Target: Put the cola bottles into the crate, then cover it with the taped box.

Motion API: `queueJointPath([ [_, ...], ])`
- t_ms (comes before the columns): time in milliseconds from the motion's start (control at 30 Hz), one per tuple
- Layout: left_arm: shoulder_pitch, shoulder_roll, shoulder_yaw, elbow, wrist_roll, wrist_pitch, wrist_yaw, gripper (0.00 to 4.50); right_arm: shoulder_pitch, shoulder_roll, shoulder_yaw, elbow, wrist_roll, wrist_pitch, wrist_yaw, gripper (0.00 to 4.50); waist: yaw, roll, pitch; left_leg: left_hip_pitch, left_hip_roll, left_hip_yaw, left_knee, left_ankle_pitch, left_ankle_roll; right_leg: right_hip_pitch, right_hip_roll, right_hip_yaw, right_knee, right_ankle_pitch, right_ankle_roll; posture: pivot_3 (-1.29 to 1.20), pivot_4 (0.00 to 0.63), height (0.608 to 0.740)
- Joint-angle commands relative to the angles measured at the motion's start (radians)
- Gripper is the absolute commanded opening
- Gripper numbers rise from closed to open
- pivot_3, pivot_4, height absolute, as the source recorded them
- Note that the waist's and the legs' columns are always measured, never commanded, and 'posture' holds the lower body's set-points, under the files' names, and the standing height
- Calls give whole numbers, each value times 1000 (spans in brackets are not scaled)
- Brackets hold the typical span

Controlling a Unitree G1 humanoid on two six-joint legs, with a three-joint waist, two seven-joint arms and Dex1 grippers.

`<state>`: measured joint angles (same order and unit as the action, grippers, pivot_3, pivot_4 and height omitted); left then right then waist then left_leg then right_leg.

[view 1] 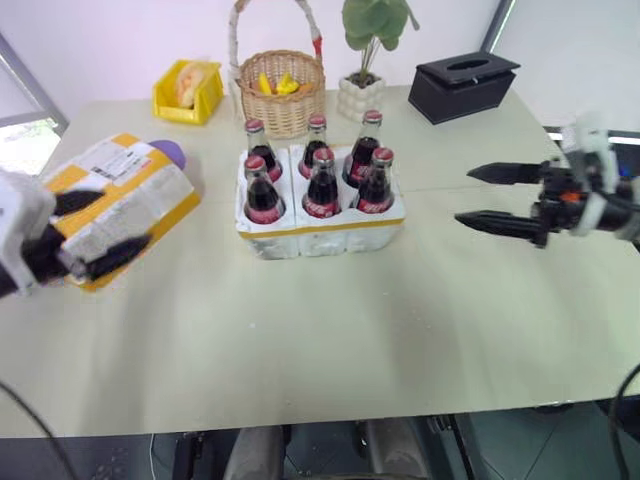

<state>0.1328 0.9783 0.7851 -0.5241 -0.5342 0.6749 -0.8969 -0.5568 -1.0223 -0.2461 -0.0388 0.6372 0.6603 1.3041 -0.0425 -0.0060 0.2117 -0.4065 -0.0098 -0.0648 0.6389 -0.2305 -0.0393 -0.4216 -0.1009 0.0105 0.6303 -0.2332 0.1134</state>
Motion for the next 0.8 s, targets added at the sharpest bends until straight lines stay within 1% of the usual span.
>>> queueJointPath([
  [33, 133, -35, 158, -51, 141, -104, -10, 4500, -9, 13, -41, -64, 104, 50, 14, 4473, 0, -1, 0, 0, 3, 1, 1, 0, 0, 0, 3, 1, -1, 1, -3, 0, 150, 738],
  [133, 247, -69, 212, -68, 223, -163, -21, 4500, -23, 36, -32, -88, 139, 50, 20, 4473, 0, -1, 0, 0, 5, 3, 4, 0, 0, -1, 4, 2, -2, 2, -5, 0, 150, 738],
  [200, 338, -90, 234, -59, 313, -234, -25, 4500, -48, 54, -13, -92, 132, 36, 1, 4473, 0, -2, 0, -1, 5, 4, 5, 0, -1, -2, 4, 3, -2, 2, -6, 0, 150, 738],
  [300, 399, -118, 242, -28, 393, -310, 2, 4500, -72, 65, -1, -95, 140, 27, 14, 4473, 4, -2, 0, -2, 5, 5, 5, -1, -1, -4, 4, 4, -2, 3, -6, 0, 150, 738],
  [400, 391, -168, 182, 118, 537, -388, 172, 4500, -111, 74, 14, -82, 149, 21, 36, 4473, 8, -2, -1, -3, 5, 5, 5, -1, 0, -5, 4, 4, -2, 3, -6, 0, 150, 738],
  [500, 391, -156, 115, 229, 664, -501, 274, 4500, -131, 82, 23, -79, 149, 24, 33, 4473, 7, -4, -2, -3, 6, 5, 4, -1, 0, -5, 4, 4, -2, 3, -6, 0, 150, 738],
  [567, 362, -146, 55, 306, 748, -532, 367, 4500, -140, 90, 20, -83, 156, 29, 23, 4473, 9, -4, -2, -3, 6, 6, 4, -1, 0, -5, 4, 4, -2, 3, -6, 0, 150, 738],
  [667, 289, -139, -30, 399, 811, -546, 461, 4500, -137, 96, 12, -106, 161, 32, 1, 4473, 13, -5, -2, -3, 6, 6, 5, -1, 0, -5, 4, 4, -2, 3, -6, 0, 150, 738],
  [800, 206, -118, -128, 505, 861, -559, 525, 4500, -124, 94, -10, -143, 187, 48, -25, 4473, 23, -5, -2, -3, 6, 6, 4, -1, 0, -6, 4, 4, -2, 3, -6, 0, 150, 738],
])
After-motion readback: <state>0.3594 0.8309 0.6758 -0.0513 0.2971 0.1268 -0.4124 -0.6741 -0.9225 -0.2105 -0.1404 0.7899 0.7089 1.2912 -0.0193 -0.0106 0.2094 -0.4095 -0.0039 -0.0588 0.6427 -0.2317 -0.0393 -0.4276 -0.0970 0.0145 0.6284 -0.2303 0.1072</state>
